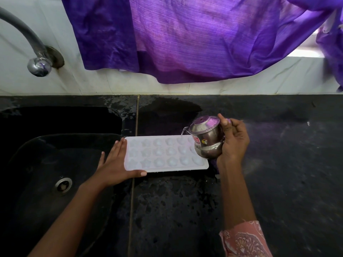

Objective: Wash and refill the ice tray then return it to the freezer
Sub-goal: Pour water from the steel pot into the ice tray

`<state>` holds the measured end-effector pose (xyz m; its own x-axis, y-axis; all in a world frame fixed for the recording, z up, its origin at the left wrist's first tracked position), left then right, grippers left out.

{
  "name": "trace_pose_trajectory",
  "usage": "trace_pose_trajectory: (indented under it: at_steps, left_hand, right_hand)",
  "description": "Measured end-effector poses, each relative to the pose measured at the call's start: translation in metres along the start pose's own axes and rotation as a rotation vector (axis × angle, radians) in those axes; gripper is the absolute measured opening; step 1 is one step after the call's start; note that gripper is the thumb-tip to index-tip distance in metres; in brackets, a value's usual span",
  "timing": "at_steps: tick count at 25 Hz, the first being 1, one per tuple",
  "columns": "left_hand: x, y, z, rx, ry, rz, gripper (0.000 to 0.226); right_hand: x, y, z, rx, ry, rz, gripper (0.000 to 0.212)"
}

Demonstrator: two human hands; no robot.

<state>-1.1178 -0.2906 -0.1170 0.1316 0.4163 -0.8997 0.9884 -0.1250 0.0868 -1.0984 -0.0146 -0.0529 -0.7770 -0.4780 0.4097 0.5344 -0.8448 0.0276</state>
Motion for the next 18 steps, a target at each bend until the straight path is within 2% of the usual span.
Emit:
trace_pose_trajectory:
  at_steps: [10, 18]
  left_hand:
    - [0.0029, -0.0011, 0.0023, 0.007, 0.005, -0.01, 0.142]
    - [0.0042, -0.0034, 0.0036, 0.004, 0.007, -0.009, 0.142]
  right_hand:
    - [0.0009, 0.0033, -0.0034, 0.032, -0.001, -0.031, 0.018]
    - [0.0073, 0.0084, -0.0061, 0.105, -0.108, -0.029, 0.018]
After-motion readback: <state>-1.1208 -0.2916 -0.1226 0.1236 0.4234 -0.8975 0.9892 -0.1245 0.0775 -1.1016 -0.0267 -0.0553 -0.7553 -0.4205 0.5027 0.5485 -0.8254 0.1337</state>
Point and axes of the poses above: each hand's wrist, its own y-axis away from the middle knuckle, its own x-axis out of the palm, z = x × y, the point moved 1 cm from there along -y, towards the middle knuckle, and after that the axes turned 14 degrees about -z, right-handed, at the moved point
